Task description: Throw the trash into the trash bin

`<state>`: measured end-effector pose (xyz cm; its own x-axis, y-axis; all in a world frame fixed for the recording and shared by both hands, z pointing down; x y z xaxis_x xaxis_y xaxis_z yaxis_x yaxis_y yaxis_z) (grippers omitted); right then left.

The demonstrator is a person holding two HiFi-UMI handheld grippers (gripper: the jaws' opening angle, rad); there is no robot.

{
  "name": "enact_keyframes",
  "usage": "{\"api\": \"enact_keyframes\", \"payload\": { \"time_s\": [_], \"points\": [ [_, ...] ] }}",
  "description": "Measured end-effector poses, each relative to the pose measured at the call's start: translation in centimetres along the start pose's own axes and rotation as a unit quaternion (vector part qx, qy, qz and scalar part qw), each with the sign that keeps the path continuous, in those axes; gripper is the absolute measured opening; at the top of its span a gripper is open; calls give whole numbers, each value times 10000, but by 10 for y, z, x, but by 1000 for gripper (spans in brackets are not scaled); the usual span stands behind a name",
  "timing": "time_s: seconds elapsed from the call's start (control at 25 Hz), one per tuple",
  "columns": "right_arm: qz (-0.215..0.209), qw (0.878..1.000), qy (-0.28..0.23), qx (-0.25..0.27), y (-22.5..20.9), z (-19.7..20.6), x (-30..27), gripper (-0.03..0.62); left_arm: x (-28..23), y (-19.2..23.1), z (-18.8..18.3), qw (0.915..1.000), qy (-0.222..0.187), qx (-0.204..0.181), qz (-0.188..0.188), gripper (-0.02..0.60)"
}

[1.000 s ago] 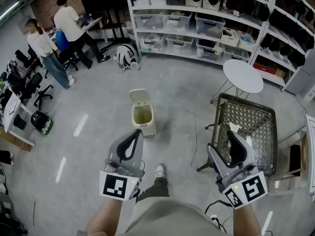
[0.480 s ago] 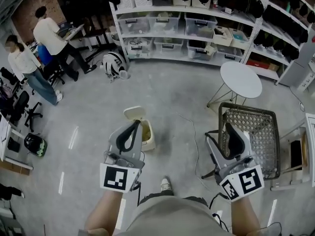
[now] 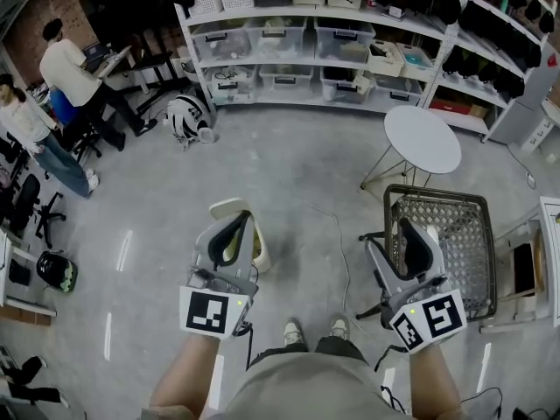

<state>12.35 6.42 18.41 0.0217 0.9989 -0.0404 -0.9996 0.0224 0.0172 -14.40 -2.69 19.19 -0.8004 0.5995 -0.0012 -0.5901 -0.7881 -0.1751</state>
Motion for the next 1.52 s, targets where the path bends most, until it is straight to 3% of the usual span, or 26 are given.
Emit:
{"api": "enact_keyframes", "payload": {
  "time_s": [0.08,0.36,0.72,0.96,1.16,1.52],
  "points": [
    [16,10000,57,-10,-8,3,-7,273,-10,0,2,9999,1,151,-3,2],
    [302,9994,180,40,-54,13,-27,273,-54,-1,9,9997,-3,137,202,2],
    [1150,9912,631,155,-161,53,-47,273,-169,-43,38,9949,253,366,908,2],
    [1638,9803,1090,163,-214,99,-52,273,-239,-87,71,9841,497,680,1562,2],
    [1896,9695,1555,-39,-254,151,-42,273,-286,-125,110,9740,811,481,2058,2],
    [2147,9416,2570,-362,-307,262,-34,273,-338,-176,170,9528,1468,674,2571,2]
  ]
}}
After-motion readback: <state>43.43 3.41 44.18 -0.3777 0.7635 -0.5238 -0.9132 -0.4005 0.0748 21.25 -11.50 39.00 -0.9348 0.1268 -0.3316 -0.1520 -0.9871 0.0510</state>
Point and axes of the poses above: the fingertips, and each gripper's own axes: x backward along the fingers, y to its left, z out of its underside, the point moved 7 cm from there along x, backward along the fingers, and after that the axes turned 14 degrees about z, right-handed, at the moved point
